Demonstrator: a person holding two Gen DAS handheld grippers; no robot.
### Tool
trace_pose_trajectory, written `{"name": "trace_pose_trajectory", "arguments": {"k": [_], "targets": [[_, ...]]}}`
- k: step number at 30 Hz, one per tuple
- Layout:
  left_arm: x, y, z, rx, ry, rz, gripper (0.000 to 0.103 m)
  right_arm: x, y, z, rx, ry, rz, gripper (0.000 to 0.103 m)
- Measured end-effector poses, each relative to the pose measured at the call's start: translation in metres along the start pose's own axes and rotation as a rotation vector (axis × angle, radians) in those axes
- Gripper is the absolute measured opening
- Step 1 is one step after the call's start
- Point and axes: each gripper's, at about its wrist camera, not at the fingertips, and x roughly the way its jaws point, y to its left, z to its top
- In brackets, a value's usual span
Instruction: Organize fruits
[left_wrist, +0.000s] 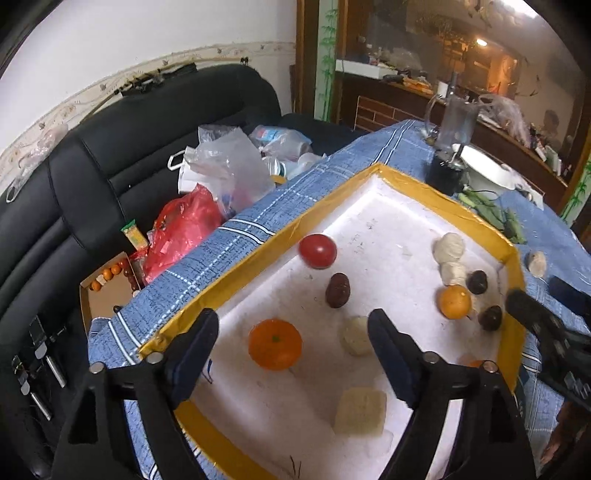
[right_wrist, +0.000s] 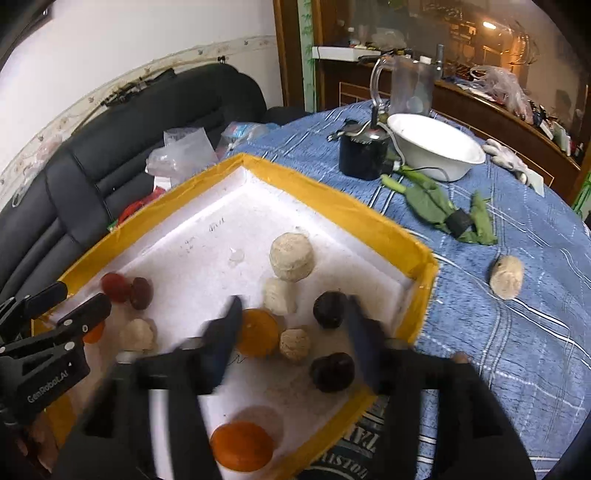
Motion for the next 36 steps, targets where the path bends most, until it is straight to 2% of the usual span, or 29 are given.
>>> {"name": "trace_pose_trajectory", "arguments": {"k": [2, 3, 5, 6, 7, 15, 20, 30, 36], "targets": [[-0.007, -0.002, -0.002, 0.010, -0.022, -0.002, 0.087, -0.010, -0.003, -0.002, 0.001, -0.012, -0.018, 0.071], [-0.011, -0.002, -0.004, 0.012, -0.026, 0.001, 0.089, -0.016, -0.004, -0.004, -0.001, -0.019, -0.022, 0.075], [-0.018, -0.003, -0.008, 0.012, -0.039, 0.000, 0.096, -0.030, -0.006, -0.009, -0.012, -0.035, -0.034, 0.085], [-0.023, -0.004, -0.010, 0.012, -0.054, 0.008, 0.103, -0.041, -0.007, -0.014, -0.025, -0.048, -0.037, 0.093], [-0.027, -0.005, -0.012, 0.014, -0.069, 0.013, 0.102, -0.048, -0.008, -0.018, -0.035, -0.061, -0.030, 0.103], [-0.044, -0.020, -0.024, 0.048, -0.072, 0.012, 0.103, -0.123, -0.006, -0.071, -0.109, -0.145, 0.037, 0.103], [-0.055, -0.027, -0.029, 0.059, -0.090, 0.008, 0.103, -0.150, -0.001, -0.093, -0.130, -0.170, 0.042, 0.103], [-0.066, -0.032, -0.032, 0.071, -0.101, -0.003, 0.103, -0.163, 0.008, -0.113, -0.177, -0.164, 0.044, 0.103], [-0.060, -0.032, -0.032, 0.069, -0.070, -0.007, 0.103, -0.167, 0.010, -0.116, -0.181, -0.167, 0.040, 0.103]]}}
